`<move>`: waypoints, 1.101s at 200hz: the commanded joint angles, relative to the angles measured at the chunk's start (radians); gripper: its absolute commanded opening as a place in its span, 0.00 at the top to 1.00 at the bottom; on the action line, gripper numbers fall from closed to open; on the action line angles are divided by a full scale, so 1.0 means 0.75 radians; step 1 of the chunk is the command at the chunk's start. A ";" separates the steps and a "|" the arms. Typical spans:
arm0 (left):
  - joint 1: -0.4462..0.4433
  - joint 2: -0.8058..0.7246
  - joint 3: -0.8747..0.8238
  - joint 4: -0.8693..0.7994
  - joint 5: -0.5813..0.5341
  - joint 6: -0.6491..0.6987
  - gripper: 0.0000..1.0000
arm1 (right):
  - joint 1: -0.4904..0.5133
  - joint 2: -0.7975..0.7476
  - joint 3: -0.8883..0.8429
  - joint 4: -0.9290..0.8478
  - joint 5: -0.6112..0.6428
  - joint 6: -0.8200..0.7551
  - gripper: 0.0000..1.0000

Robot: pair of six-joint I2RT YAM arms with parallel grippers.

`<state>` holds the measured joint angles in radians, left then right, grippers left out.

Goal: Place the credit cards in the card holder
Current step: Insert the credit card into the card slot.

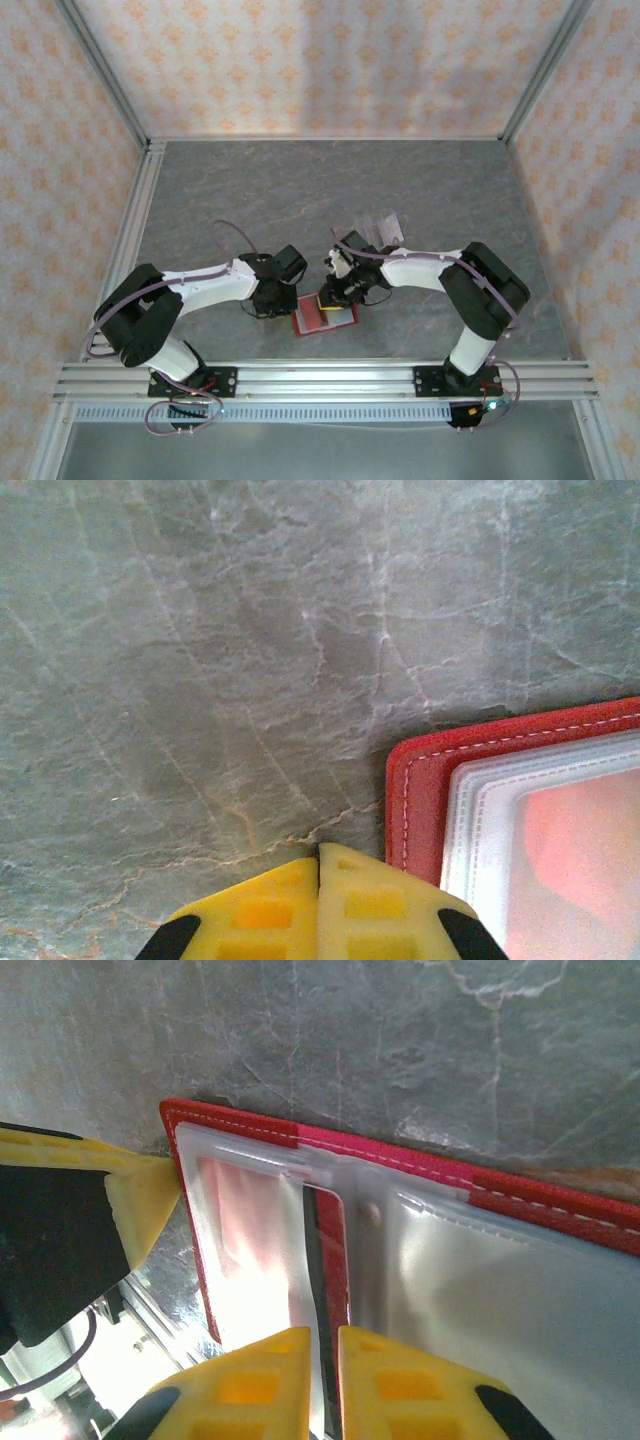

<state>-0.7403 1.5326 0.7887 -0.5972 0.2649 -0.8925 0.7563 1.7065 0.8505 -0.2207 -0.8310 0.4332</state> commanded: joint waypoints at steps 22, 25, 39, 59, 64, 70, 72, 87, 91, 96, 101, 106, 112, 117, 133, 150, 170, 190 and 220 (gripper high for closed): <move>-0.048 0.094 0.024 0.120 0.049 0.008 0.97 | 0.024 0.042 0.028 0.005 -0.011 0.005 0.86; -0.049 0.097 0.026 0.120 0.049 0.007 0.97 | 0.026 0.044 0.030 0.008 -0.012 0.007 0.86; -0.053 0.113 0.042 0.121 0.050 0.008 0.97 | 0.035 0.053 0.035 0.021 -0.018 0.017 0.86; -0.060 0.132 0.056 0.127 0.054 0.009 0.97 | 0.043 0.064 0.039 0.044 -0.027 0.037 0.87; -0.062 0.134 0.058 0.127 0.054 0.008 0.97 | 0.044 0.063 0.042 0.049 -0.029 0.040 0.87; -0.063 0.137 0.063 0.127 0.054 0.008 0.97 | 0.045 0.063 0.042 0.054 -0.031 0.045 0.87; -0.063 0.137 0.063 0.127 0.054 0.008 0.97 | 0.045 0.063 0.044 0.056 -0.032 0.048 0.87; -0.066 0.142 0.066 0.125 0.054 0.010 0.97 | 0.045 0.055 0.046 0.066 -0.036 0.059 0.87; -0.065 0.144 0.065 0.125 0.054 0.011 0.97 | 0.045 0.052 0.047 0.065 -0.038 0.062 0.87; -0.065 0.145 0.066 0.125 0.054 0.011 0.97 | 0.045 0.045 0.049 0.069 -0.041 0.063 0.87; -0.065 0.145 0.066 0.126 0.054 0.010 0.97 | 0.045 0.041 0.052 0.065 -0.041 0.064 0.86; -0.066 0.145 0.066 0.125 0.054 0.010 0.97 | 0.045 0.034 0.054 0.069 -0.043 0.065 0.86; -0.065 0.145 0.065 0.126 0.054 0.011 0.97 | 0.045 0.030 0.056 0.069 -0.045 0.069 0.86; -0.066 0.145 0.066 0.125 0.054 0.011 0.97 | 0.045 0.026 0.058 0.072 -0.047 0.070 0.85; -0.065 0.146 0.067 0.123 0.054 0.011 0.97 | 0.041 0.037 0.061 0.091 -0.063 0.083 0.85; -0.066 0.143 0.071 0.119 0.055 0.013 0.97 | 0.035 0.042 0.052 0.119 -0.080 0.102 0.85; -0.065 0.134 0.073 0.107 0.050 0.012 0.97 | 0.010 0.016 0.062 0.066 -0.057 0.077 0.83; -0.065 0.117 0.077 0.099 0.049 0.012 0.97 | -0.035 -0.068 0.061 0.000 0.039 0.043 0.83; -0.065 0.107 0.103 0.074 0.045 0.027 0.97 | -0.051 -0.070 0.138 -0.255 0.211 -0.098 0.84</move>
<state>-0.7597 1.5799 0.8444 -0.6559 0.2420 -0.8890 0.7223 1.6752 0.8879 -0.2485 -0.7956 0.4553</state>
